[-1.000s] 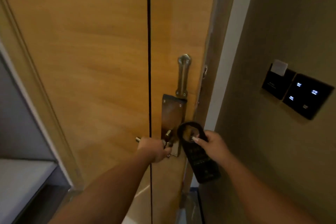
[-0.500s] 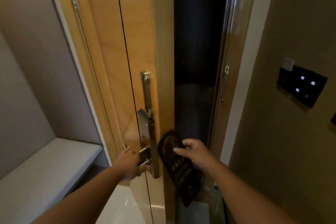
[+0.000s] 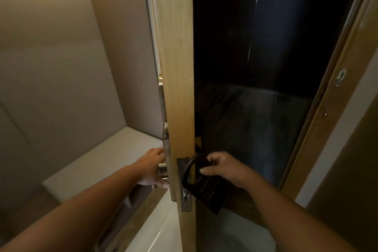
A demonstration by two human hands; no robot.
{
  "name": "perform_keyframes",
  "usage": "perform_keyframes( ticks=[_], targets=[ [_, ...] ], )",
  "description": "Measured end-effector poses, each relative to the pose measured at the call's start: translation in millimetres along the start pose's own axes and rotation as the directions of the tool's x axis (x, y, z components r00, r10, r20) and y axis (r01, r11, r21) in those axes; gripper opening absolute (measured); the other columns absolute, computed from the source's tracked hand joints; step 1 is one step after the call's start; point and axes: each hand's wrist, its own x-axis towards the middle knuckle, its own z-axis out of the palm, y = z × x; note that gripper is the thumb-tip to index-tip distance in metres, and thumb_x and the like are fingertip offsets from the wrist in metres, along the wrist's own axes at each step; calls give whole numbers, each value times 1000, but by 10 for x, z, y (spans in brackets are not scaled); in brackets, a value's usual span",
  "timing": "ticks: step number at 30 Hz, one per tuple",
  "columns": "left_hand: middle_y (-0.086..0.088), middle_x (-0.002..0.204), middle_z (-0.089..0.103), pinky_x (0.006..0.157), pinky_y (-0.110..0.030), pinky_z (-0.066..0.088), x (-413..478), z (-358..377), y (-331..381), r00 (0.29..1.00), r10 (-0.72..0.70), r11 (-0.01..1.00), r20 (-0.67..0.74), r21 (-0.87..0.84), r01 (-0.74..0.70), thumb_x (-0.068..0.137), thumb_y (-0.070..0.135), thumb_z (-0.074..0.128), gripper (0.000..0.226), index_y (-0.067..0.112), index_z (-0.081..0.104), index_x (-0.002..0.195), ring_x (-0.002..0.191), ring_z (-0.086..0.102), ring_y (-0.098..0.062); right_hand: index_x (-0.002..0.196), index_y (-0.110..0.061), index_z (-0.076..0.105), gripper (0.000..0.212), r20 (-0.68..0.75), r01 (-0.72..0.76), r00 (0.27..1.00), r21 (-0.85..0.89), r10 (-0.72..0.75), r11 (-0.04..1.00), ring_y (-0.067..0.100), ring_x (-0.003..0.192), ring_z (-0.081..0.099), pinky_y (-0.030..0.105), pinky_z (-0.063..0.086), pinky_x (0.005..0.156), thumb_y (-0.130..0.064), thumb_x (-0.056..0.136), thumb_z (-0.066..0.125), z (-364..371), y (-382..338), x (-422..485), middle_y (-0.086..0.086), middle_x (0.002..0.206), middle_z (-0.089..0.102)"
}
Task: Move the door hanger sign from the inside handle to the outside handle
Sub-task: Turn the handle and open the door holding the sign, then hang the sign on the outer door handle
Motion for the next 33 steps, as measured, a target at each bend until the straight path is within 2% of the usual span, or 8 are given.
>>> perform_keyframes(
  ticks=[5,8,11,16,19,24,28,33],
  targets=[
    [5,120,49,76,-35,55,-379,-130,-438,996,-68,979,-55,-197,56,58,29,86,67,45,47,109,97,60,-15,81,-17,71,29,3,46,999,144,-47,988,20,81,67,27,54,68,-34,59,80,433,-120,239,2,81,72],
    [17,93,52,59,-19,49,-566,-173,-682,989,-133,965,-71,-235,113,65,22,82,56,51,41,87,71,62,-6,88,-12,71,27,-58,83,996,263,-70,961,26,85,66,34,53,74,-28,66,75,659,-156,410,9,87,71],
    [26,86,46,62,-12,35,-749,-238,-946,982,-180,952,-63,-262,158,68,20,79,58,50,38,96,76,47,5,90,-13,73,21,-96,110,992,324,-83,940,25,84,68,33,55,70,-21,70,71,929,-199,593,9,87,74],
    [30,93,41,65,-11,34,-1068,-307,-1337,974,-226,908,-5,-362,209,66,21,79,79,34,34,129,81,43,5,101,-9,70,36,-120,90,992,359,-50,929,25,79,71,31,57,60,-25,69,72,1366,-206,879,10,88,75],
    [27,93,40,75,-15,36,-1185,-339,-1478,968,-246,902,48,-353,247,67,19,79,70,29,40,124,85,44,3,101,-15,71,27,-142,55,990,385,0,921,25,67,71,33,55,52,-26,75,70,1584,-123,1038,8,76,74],
    [7,100,55,87,-34,44,-1355,-527,-1734,938,-327,847,114,-406,344,69,12,77,38,33,53,92,105,53,-18,95,-31,72,14,-213,1,975,304,67,953,21,66,71,29,53,51,-27,82,66,1705,19,1334,1,74,76],
    [-4,116,54,95,-42,44,-1535,-632,-1870,912,-398,729,96,-570,378,66,7,76,58,21,48,115,110,51,-22,95,-33,71,13,-209,-43,974,202,86,978,22,69,72,34,54,60,-31,84,63,1651,81,1627,2,76,75],
    [-7,111,57,91,-47,50,-1659,-675,-1928,848,-528,533,51,-757,377,60,11,81,75,32,36,118,102,59,-27,119,-28,60,29,-124,-127,982,101,140,987,28,79,69,41,55,70,-35,91,52,1632,140,2056,9,90,71]
  ],
)
